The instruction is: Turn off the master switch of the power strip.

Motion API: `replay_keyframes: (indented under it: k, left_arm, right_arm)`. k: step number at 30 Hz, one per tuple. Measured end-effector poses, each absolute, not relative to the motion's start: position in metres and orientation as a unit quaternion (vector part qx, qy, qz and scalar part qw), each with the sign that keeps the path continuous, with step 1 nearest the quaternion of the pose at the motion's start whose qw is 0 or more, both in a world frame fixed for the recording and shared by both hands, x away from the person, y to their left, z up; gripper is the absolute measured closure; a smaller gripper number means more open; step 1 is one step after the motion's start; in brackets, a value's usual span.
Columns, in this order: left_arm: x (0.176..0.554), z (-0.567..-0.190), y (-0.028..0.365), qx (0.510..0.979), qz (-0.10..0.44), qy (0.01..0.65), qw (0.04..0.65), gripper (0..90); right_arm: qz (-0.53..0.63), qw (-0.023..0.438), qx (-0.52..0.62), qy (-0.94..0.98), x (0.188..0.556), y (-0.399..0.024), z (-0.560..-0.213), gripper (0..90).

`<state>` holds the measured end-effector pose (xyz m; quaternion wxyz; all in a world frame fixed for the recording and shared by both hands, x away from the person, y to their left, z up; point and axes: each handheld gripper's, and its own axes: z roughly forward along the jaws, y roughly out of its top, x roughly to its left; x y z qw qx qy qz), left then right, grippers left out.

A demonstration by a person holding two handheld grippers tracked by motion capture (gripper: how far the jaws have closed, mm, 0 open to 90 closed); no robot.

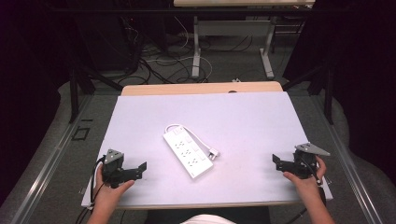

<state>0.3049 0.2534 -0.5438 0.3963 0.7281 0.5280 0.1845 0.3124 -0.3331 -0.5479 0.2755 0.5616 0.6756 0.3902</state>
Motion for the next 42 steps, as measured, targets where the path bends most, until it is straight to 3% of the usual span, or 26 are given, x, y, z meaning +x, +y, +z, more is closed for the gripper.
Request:
replay_keyframes:
  k: [17, 26, 42]
  left_arm:
    - [0.304, -0.537, 0.248, 0.733, 0.2, 0.511, 0.402, 5.3]
    - [0.305, -0.53, 0.244, 0.737, 0.206, 0.507, 0.397, 16.0]
    - [0.312, -0.512, 0.24, 0.739, 0.185, 0.511, 0.398, 25.9]
  right_arm:
    - [0.39, 0.285, 0.541, 0.688, 0.299, -0.32, -0.547, 0.0]
    - [0.388, 0.292, 0.539, 0.688, 0.297, -0.317, -0.546, 0.0]
    - [0.387, 0.293, 0.535, 0.691, 0.296, -0.316, -0.546, 0.4]
